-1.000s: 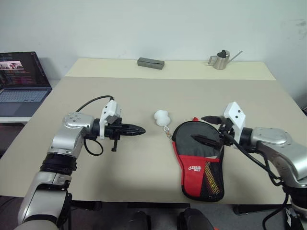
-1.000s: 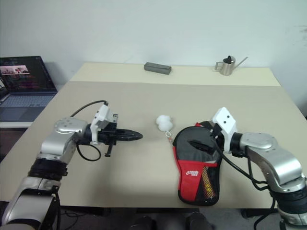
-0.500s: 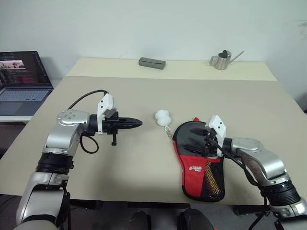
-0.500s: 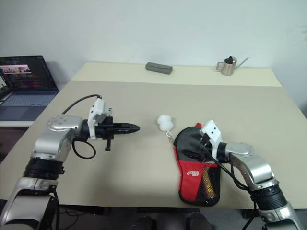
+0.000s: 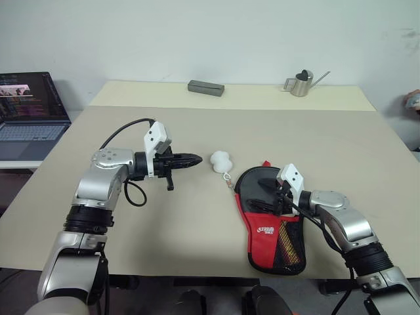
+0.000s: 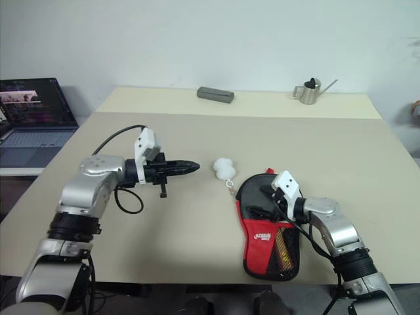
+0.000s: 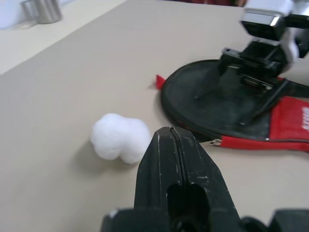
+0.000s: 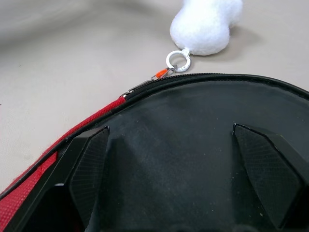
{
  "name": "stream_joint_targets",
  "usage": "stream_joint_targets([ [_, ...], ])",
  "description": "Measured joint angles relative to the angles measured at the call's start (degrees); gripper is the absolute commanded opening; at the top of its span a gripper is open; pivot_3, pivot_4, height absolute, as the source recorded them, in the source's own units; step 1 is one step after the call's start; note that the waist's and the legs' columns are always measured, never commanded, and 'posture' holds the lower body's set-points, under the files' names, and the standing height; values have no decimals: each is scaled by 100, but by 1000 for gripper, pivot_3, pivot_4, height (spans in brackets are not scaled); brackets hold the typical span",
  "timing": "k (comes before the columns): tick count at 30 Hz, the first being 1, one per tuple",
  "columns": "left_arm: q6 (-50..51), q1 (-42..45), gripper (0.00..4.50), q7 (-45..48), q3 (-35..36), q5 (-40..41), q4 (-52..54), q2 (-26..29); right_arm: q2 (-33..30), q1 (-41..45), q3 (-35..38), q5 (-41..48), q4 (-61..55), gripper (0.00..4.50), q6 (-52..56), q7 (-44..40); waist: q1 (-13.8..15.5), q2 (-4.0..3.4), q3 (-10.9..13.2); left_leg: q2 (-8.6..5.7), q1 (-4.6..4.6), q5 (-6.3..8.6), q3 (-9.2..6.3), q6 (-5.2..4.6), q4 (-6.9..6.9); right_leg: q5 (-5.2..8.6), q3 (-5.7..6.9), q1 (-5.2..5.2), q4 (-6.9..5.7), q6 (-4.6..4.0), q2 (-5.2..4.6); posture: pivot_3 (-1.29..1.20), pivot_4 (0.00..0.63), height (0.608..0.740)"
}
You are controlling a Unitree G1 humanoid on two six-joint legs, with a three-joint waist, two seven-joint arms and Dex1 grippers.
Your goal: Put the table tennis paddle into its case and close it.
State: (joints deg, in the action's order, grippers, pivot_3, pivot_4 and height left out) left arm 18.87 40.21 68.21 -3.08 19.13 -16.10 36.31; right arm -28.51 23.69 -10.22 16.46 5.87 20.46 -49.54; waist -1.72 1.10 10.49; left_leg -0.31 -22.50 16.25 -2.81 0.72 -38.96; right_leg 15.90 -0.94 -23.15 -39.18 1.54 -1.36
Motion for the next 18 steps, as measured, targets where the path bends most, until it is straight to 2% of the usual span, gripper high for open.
stream_joint_targets([
  [1, 80, 0, 0, -85, 0, -17, -1, -10, 8, 0, 1, -3, 0, 4481, 1, -1, 0, 1, -1, 0, 0, 0, 0, 0, 0, 0, 0, 0, 0, 0, 0, 0, 150, 740],
  [4, 257, 2, 602, -323, 1, -55, -16, -22, 28, -6, 7, -8, -6, 4500, 9, 3, -1, 3, -2, 0, 1, 0, 0, 0, 0, 0, -1, 0, -1, 0, 0, 0, 150, 740],
  [15, 714, -1, 4322, -1158, -126, -490, -124, -331, 115, -7, 6, -77, -78, 4500, 174, 14, -5, 7, -8, 0, 3, 0, 0, 0, 0, 0, -2, 0, -2, -1, 0, 0, 150, 740],
  [18, 755, 4, 4446, -1437, -158, -607, -304, -537, 154, -7, 6, -136, -111, 4500, 215, 14, -7, 12, -12, 1, 3, 0, -1, 0, 0, -1, -2, 0, -3, -1, 0, 0, 150, 740],
])
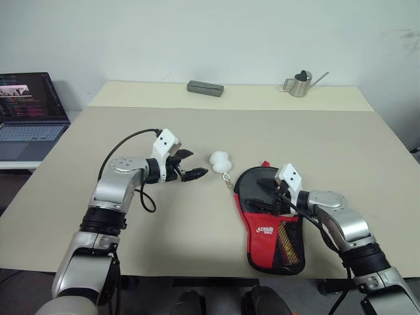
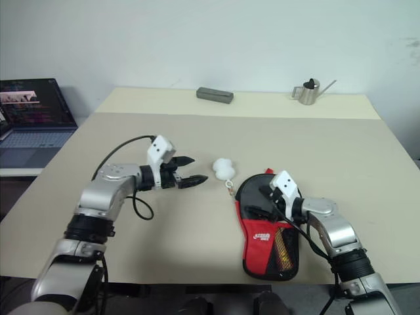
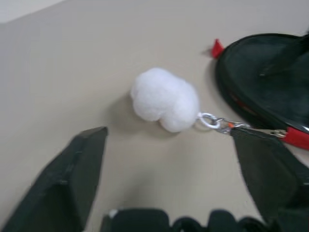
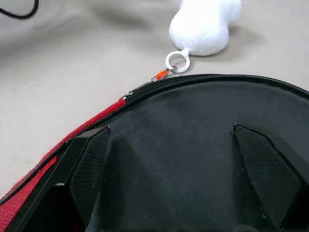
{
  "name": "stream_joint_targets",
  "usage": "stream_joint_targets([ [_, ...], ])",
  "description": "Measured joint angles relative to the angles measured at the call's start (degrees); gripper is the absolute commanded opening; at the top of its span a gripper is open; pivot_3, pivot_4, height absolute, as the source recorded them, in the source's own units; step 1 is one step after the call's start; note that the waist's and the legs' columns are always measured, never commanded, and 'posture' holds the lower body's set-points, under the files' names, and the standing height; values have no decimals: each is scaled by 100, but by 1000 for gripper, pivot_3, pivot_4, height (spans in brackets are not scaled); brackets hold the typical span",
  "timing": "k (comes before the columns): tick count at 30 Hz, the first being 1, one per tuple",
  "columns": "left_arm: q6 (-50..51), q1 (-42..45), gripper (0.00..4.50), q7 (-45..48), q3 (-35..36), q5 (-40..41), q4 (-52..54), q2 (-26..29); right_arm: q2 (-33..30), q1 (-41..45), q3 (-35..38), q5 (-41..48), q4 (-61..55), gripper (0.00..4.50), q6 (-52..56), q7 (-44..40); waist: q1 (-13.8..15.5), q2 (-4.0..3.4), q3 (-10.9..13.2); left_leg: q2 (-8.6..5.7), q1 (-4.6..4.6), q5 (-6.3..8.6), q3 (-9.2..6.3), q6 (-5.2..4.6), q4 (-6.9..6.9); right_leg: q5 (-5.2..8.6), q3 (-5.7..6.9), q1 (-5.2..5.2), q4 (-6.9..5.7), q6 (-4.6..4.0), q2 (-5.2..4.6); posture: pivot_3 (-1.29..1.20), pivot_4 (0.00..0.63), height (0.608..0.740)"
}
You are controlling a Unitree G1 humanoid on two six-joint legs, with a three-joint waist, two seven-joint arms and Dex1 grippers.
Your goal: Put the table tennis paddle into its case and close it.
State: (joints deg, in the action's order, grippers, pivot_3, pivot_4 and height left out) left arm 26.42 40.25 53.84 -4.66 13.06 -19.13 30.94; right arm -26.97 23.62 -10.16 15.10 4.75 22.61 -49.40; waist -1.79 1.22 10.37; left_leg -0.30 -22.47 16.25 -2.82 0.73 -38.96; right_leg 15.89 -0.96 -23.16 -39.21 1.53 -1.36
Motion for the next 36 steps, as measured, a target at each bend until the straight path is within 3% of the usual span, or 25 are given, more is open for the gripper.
stream_joint_targets([
  [11, 16, 628, 4446, -936, 38, -294, -1272, -824, 104, -42, -39, -54, -107, 4500, 69, -18, 4, 17, -13, -2, 0, 0, 1, 0, 0, 0, 1, 0, 2, 0, -1, 0, 150, 740],
  [24, -430, 1638, 4446, -818, 47, -352, -2929, -1480, 169, -41, -71, -72, -144, 4500, 106, -33, -6, 20, -16, -3, 0, -1, 2, 1, 1, 0, 3, 0, 2, 0, 1, 0, 150, 740],
  [36, -689, 1875, 4446, -538, -112, -768, -3622, -1613, 166, -83, -6, -106, -165, 4500, 67, 20, 0, 21, -16, -5, 0, -1, 1, 2, 1, 0, 3, 0, 2, 1, 2, 0, 150, 740],
])
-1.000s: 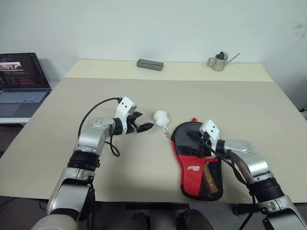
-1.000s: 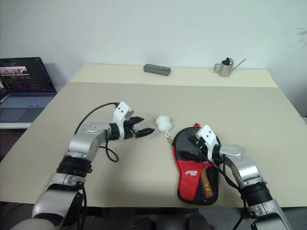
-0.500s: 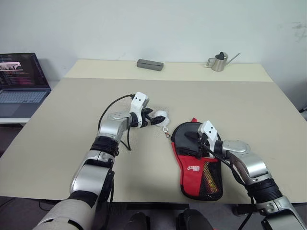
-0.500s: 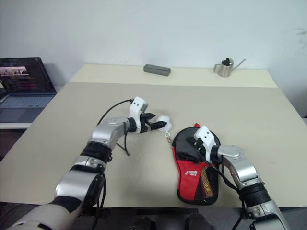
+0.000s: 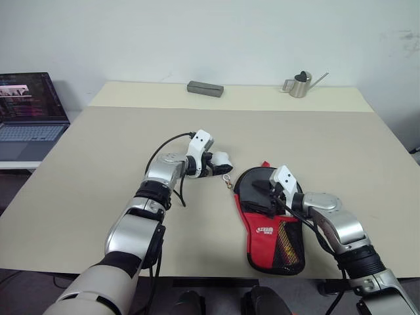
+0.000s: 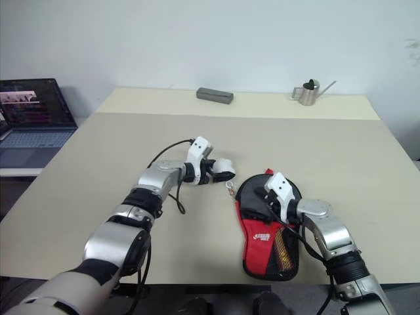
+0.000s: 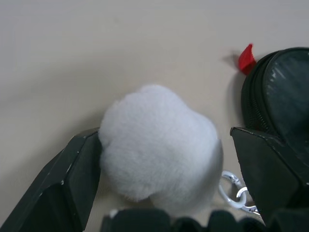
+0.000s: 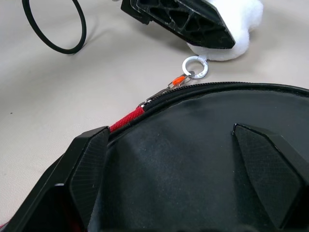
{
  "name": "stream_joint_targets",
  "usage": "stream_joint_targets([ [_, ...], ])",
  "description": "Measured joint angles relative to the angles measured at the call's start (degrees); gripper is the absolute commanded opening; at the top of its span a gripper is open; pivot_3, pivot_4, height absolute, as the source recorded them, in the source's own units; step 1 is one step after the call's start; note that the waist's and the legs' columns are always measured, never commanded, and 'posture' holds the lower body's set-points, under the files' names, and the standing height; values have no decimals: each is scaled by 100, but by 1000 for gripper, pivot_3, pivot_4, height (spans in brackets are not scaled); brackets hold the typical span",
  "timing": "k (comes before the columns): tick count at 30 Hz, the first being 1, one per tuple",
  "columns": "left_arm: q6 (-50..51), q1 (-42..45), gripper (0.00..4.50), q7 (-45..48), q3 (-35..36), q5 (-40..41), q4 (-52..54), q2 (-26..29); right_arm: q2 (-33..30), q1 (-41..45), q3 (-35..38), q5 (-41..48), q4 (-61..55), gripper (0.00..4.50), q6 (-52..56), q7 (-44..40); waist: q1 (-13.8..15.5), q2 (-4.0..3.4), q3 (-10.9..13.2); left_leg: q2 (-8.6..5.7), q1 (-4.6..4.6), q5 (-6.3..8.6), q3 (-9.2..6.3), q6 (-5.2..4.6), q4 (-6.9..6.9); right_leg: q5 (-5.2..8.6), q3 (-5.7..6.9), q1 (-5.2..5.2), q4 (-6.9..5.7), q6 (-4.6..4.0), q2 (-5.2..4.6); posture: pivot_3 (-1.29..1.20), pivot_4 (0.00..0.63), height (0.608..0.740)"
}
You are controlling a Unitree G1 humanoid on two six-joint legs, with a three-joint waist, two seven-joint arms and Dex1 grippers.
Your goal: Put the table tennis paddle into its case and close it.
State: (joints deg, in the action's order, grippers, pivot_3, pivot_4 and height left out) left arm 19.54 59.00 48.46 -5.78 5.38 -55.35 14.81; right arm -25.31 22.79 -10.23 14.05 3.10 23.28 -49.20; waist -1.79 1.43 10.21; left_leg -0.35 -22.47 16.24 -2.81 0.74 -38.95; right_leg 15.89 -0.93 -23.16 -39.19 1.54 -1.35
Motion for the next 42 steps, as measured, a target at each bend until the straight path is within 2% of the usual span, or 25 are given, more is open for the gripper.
stream_joint_targets([
  [4, -3, 17, 4446, 99, -13, -73, -119, -55, -59, -100, 46, 7, -76, 4500, -7, 6, 19, 3, -2, -2, -3, 0, -1, 0, 0, 0, 1, 0, 4, 0, -2, 0, 150, 740],
  [7, -22, 17, 3868, 109, -21, -133, -133, -120, -62, -146, 81, 11, -119, 4500, -7, 48, 32, 4, -3, -3, -4, 0, -1, 0, 0, 0, 2, 1, 5, 1, -4, 0, 150, 740],
  [15, -257, 27, 1116, 95, -13, -204, -338, -279, -62, -225, 109, 19, -194, 4500, 5, 83, 33, 4, -8, -3, -3, 0, -2, 0, 0, 0, 4, 4, 6, 1, -4, 0, 150, 740],
  [17, -354, 37, 556, 83, -13, -242, -389, -306, -58, -264, 128, 25, -222, 4500, 24, 158, 39, 4, -23, -3, -2, 0, -3, 0, 0, 0, 5, 5, 6, 1, -4, 0, 150, 740],
  [19, -411, 64, 207, 64, -13, -269, -461, -342, -38, -276, 148, 37, -219, 4500, 89, 256, 52, 5, -33, -4, 1, 0, -4, 0, 0, 0, 6, 9, 6, 1, -5, 0, 150, 740],
  [30, -533, 95, 172, 22, -13, -416, -581, -448, -57, -336, 210, -82, -168, 4500, 107, 537, 78, 6, -35, -8, 72, 2, -8, -2, 4, -1, 11, 88, 23, 10, -6, 0, 150, 740],
  [38, -895, 274, 170, -381, -8, -583, -1034, -628, -56, -315, 129, -259, -147, 4500, 119, 585, 98, 14, -51, -8, 86, 2, -10, -2, 3, -3, 12, 101, 20, 12, -6, 0, 150, 740],
  [42, -1075, 432, 170, -674, 0, -692, -1380, -772, -53, -296, 102, -273, -96, 4500, 164, 599, 131, 15, -51, -9, 121, 2, -10, -2, 4, -2, 14, 138, 22, 15, -6, 0, 150, 740],
])
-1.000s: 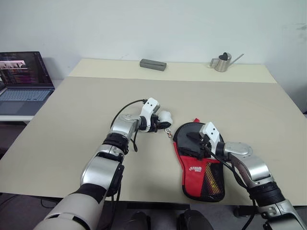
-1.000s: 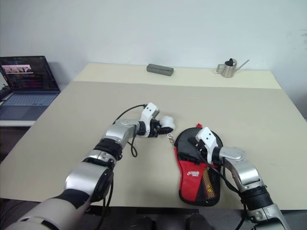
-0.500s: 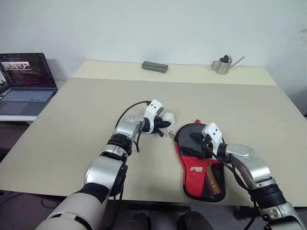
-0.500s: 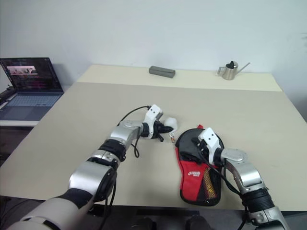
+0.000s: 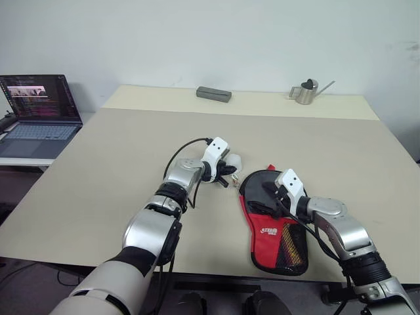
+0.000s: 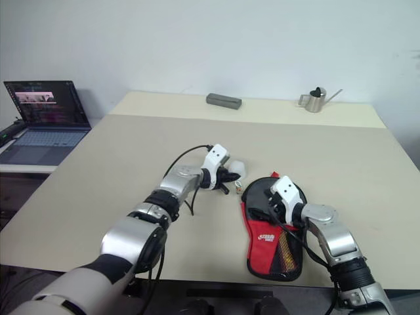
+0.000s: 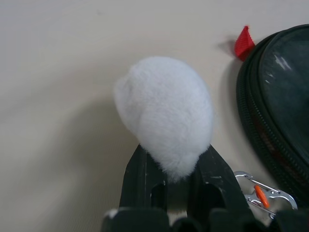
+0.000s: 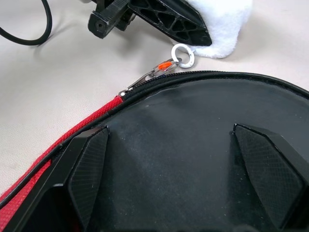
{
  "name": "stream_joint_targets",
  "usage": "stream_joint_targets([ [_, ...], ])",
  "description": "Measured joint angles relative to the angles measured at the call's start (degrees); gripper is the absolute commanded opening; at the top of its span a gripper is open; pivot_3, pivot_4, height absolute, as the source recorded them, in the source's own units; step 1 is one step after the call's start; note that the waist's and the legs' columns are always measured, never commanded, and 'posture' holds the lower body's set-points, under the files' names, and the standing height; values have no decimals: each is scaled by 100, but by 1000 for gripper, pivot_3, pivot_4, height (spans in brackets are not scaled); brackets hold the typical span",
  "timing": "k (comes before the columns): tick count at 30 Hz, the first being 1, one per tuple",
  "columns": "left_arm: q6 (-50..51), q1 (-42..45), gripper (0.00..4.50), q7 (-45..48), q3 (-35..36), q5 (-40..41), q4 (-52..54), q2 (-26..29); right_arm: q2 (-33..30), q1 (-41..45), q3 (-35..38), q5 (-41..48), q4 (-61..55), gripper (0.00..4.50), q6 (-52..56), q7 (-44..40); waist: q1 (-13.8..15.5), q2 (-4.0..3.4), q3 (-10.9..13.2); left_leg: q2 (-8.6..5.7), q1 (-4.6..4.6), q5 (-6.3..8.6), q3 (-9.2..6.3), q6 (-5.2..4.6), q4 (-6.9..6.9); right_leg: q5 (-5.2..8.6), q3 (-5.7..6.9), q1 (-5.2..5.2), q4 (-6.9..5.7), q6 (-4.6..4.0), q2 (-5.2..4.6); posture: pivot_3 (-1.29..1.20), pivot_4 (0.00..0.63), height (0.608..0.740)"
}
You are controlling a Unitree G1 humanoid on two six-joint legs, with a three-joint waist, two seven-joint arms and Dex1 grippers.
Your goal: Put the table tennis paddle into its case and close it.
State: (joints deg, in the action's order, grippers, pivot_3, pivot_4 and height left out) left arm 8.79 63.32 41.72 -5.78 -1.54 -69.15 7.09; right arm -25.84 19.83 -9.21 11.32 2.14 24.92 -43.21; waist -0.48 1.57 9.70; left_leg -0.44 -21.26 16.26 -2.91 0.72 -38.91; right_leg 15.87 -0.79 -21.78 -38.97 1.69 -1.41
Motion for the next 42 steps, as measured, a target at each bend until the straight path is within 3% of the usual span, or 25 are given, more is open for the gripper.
stream_joint_targets([
  [3, -113, 105, 169, -193, 0, -97, -240, -97, 11, 10, -3, -6, 30, 4500, 61, 33, 20, 1, 0, 1, 40, 1, -1, 0, 6, 16, 1, 41, 6, 27, 0, 0, 150, 740],
  [19, -208, 457, 163, -613, 61, -319, -638, -398, 356, 83, 171, 123, 474, 4500, -133, -55, -98, 7, -2, 3, 44, 1, 2, 1, 8, 15, -3, 41, 6, 33, 2, 0, 150, 740],
  [42, -445, 785, 163, -1681, 123, -844, -938, -576, 318, -318, 175, 130, -207, 4500, 29, -34, -103, 10, -3, 7, 37, 4, 1, 7, 96, 11, 0, 35, 99, 24, 2, 0, 150, 740],
])
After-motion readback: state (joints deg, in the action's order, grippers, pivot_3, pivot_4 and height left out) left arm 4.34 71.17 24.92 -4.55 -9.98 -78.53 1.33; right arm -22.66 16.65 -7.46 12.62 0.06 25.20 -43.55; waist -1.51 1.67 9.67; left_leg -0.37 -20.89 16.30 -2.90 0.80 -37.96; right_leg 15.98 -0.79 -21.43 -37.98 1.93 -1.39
